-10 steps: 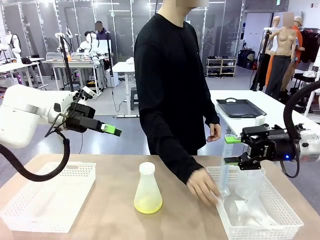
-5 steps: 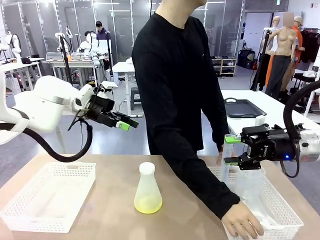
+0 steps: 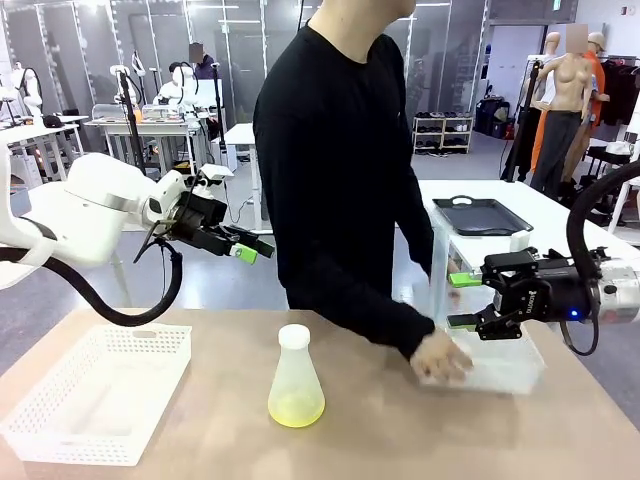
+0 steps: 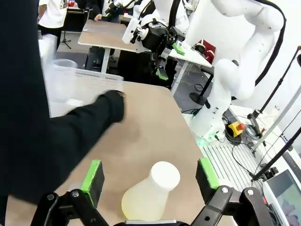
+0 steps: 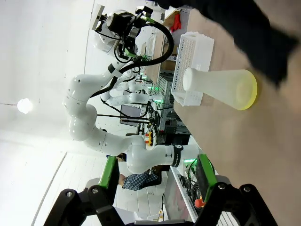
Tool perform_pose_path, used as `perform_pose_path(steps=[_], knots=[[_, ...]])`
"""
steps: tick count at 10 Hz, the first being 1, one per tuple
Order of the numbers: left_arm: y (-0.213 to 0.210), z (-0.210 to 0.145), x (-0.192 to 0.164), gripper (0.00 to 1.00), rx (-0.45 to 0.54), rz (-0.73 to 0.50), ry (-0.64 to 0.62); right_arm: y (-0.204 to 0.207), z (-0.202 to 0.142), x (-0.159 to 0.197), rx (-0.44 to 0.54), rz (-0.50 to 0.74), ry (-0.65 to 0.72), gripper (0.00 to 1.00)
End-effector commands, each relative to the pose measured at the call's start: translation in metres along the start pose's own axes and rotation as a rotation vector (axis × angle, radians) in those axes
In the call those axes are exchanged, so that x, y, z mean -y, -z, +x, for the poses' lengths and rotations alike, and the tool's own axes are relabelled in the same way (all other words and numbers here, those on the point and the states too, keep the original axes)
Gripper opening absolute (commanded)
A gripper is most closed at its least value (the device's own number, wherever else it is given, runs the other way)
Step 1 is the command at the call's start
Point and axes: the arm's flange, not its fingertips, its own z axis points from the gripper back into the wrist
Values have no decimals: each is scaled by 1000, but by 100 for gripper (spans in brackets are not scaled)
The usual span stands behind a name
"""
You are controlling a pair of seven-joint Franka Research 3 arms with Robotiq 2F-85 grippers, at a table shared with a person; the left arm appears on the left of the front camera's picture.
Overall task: Prepare the solutions needed for the experiment.
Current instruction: When the human places the Big flask in the center of the table, pick up the Big flask and place it in the left Organizing basket.
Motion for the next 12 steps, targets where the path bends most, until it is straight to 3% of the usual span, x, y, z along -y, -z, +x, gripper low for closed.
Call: perform_pose_path(steps=[1, 2, 4, 6, 7, 10, 12], knots=[[2, -4, -21, 100, -16, -89, 206, 0, -1, 1, 0, 4, -17, 83], [-5, -13, -41, 100, -71, 3, 364, 0, -1, 1, 0, 4, -17, 83], [-4, -25, -56, 100, -15, -105, 553, 0, -1, 1, 0, 4, -17, 83], [1, -35, -58, 100, 41, -193, 550, 0, -1, 1, 0, 4, -17, 83], [-1, -30, -52, 100, -42, -65, 526, 0, -1, 1, 0, 4, -17, 83], [-1, -30, -52, 100, -42, -65, 526, 0, -1, 1, 0, 4, -17, 83], [20, -35, -72, 100, -6, -171, 552, 0, -1, 1, 0, 4, -17, 83]])
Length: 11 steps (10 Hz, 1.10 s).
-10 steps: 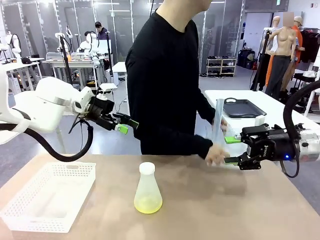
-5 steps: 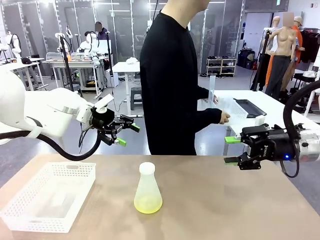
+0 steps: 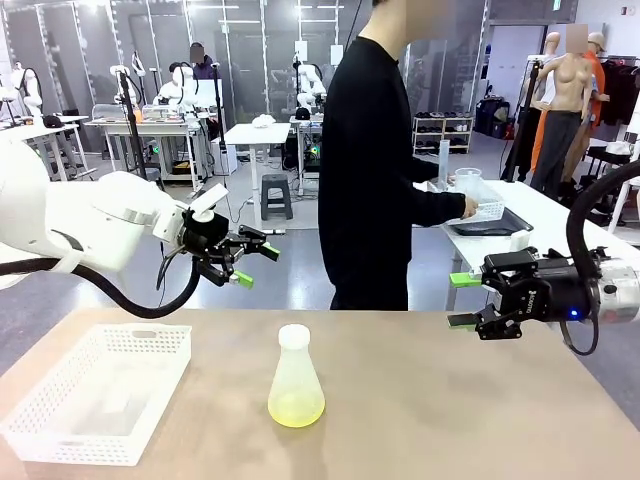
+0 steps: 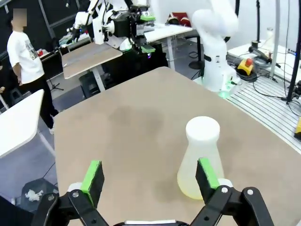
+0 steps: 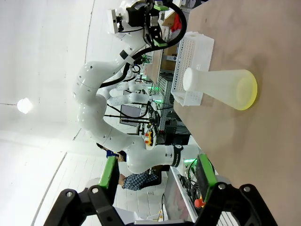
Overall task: Prepare the solutions needed for the experiment.
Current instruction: When the human places the Big flask in the center of the table, pick up the Big flask and place it in the left Organizing basket.
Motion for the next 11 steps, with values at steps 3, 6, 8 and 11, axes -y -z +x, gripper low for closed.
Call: perform_pose_path(steps=[3, 6, 8, 11], knots=[[35, -15, -24, 100, 77, -157, 36, 0, -1, 1, 1, 4, -16, 83], [46, -28, -36, 100, 66, -279, 63, 0, -1, 1, 1, 4, -16, 83], [52, -41, -47, 100, 130, -331, 51, 0, -1, 1, 1, 4, -16, 83], [69, -48, -50, 100, 182, -405, 6, 0, -1, 1, 1, 4, -16, 83]])
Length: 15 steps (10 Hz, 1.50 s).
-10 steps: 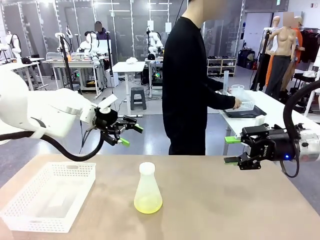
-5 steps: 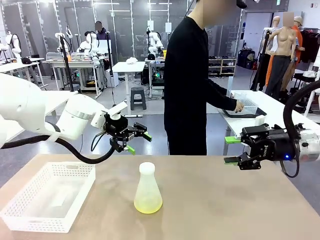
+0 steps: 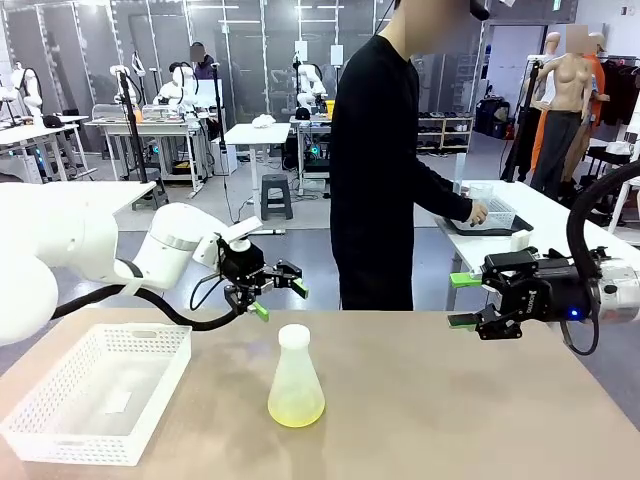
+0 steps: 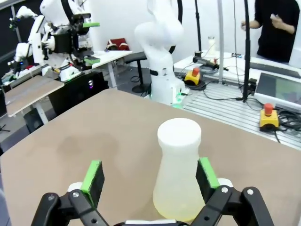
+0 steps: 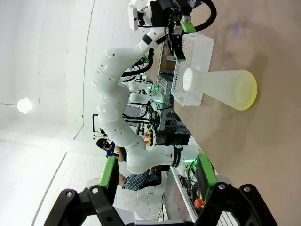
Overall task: Prepare the solutions needed for the experiment.
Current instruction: When the human places the Big flask in the center of the table, pick up the Big flask and place it in the left Organizing basket.
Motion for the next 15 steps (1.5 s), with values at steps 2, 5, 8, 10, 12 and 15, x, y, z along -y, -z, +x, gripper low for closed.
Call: perform_pose_path(steps=[2, 5, 8, 10, 12, 15], knots=[[-4, 2, -14, 100, 26, -59, -45, 0, -1, 1, 0, 5, -16, 83], [10, -3, -10, 100, 56, -87, -55, 0, -1, 1, 0, 5, -16, 83], [15, -5, -10, 100, 84, -87, -31, 0, -1, 1, 0, 5, -16, 83], [23, -8, -4, 100, 70, -61, -47, 0, -1, 1, 0, 5, -16, 83], [23, -8, -4, 100, 70, -61, -47, 0, -1, 1, 0, 5, -16, 83], [21, -26, -9, 100, 112, -144, -72, 0, -1, 1, 0, 5, -16, 83]])
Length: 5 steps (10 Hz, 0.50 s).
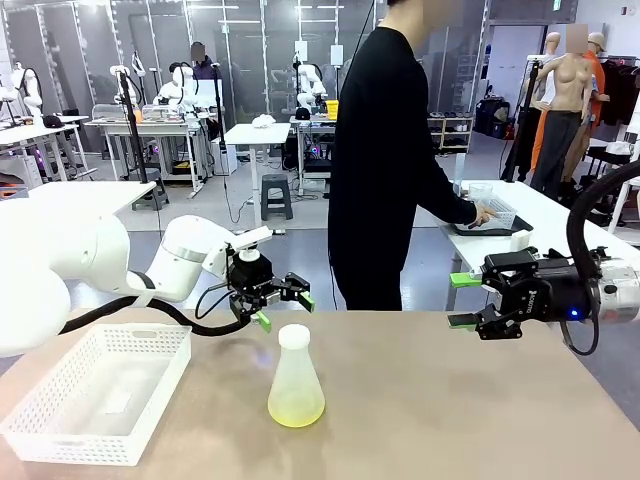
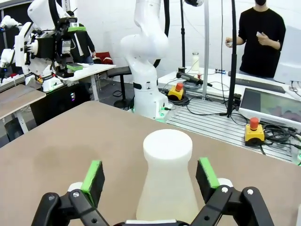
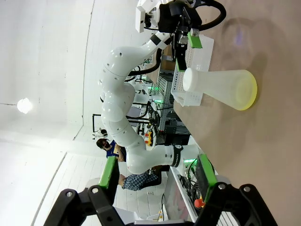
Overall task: Prepare the solutions needed for the experiment.
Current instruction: When the human places the Big flask in the center of the table, pick up the Big flask and place it in the left Organizing basket.
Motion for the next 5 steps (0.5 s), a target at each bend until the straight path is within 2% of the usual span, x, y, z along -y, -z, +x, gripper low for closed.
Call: perform_pose_path(steps=[1, 5], knots=[[-8, -12, -11, 100, 42, -72, -10, 0, -1, 1, 0, 5, -16, 83], [4, -26, -19, 100, 72, -99, -7, 0, -1, 1, 0, 5, -16, 83]])
